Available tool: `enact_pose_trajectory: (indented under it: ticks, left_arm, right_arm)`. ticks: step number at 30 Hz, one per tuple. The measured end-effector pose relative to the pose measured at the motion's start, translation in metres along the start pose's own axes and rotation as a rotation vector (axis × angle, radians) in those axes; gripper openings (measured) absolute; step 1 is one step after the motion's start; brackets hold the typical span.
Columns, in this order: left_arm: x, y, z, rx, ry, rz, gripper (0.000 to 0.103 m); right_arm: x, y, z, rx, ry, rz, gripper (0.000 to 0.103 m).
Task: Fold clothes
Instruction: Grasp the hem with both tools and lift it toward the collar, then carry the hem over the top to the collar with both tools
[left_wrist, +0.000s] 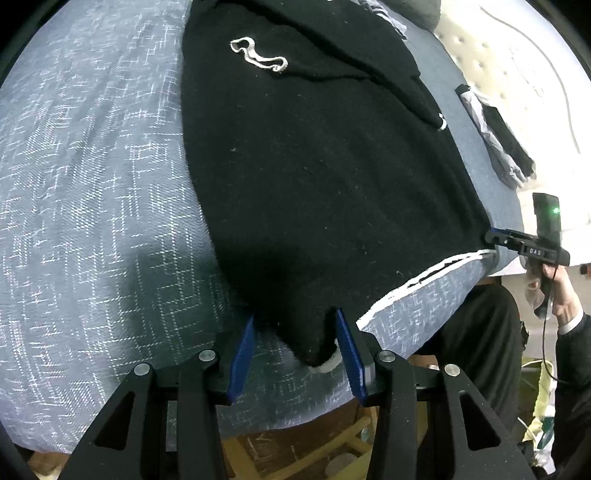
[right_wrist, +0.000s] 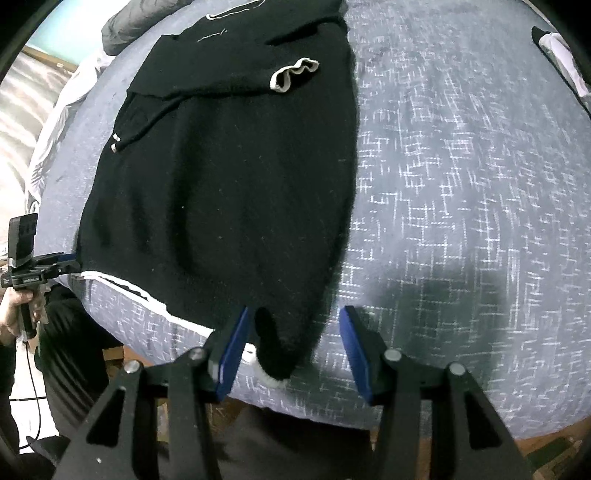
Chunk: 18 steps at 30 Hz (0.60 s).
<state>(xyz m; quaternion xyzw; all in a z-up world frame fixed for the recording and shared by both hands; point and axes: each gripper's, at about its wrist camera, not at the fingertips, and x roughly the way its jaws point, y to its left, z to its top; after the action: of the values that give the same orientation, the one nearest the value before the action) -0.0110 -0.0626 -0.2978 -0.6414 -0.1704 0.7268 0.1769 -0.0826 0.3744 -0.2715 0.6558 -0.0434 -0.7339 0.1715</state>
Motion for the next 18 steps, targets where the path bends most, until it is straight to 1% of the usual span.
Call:
enact_pose_trajectory:
  ticks: [2,3,5,7,8,10,13,18]
  left_arm:
    - [0.0,0.001,0.0,-0.006,-0.007,-0.007,0.045]
    - [0.0,0.001,0.0,-0.006,-0.011,-0.011,0.045]
    - [-0.002,0.0,0.0,-0.001,-0.018,-0.016,0.045]
    - [-0.004,-0.001,0.0,0.005,-0.023,-0.023,0.037]
    - [-0.005,-0.002,0.0,0.008,-0.027,-0.024,0.034]
    - [-0.008,-0.003,0.002,0.011,-0.029,-0.03,0.025]
    - [-0.013,-0.005,0.004,0.014,-0.032,-0.043,0.017]
    - [-0.027,-0.006,0.01,0.039,-0.052,-0.054,0.012]
  right_arm:
    - [0.002,0.001,-0.001,-0.005,0.006,0.008,0.046]
    - [0.003,0.003,-0.001,-0.012,0.009,0.013,0.04]
    - [0.004,0.007,-0.002,-0.029,0.016,0.019,0.035]
    - [0.005,0.011,-0.003,-0.048,0.019,0.029,0.027]
    - [0.006,0.013,-0.002,-0.057,0.018,0.032,0.019]
    - [0.005,0.017,0.0,-0.069,0.009,0.034,0.011]
    - [0.001,0.019,0.003,-0.073,-0.01,0.037,0.007]
    - [-0.011,0.023,0.006,-0.09,-0.063,0.058,0.006]
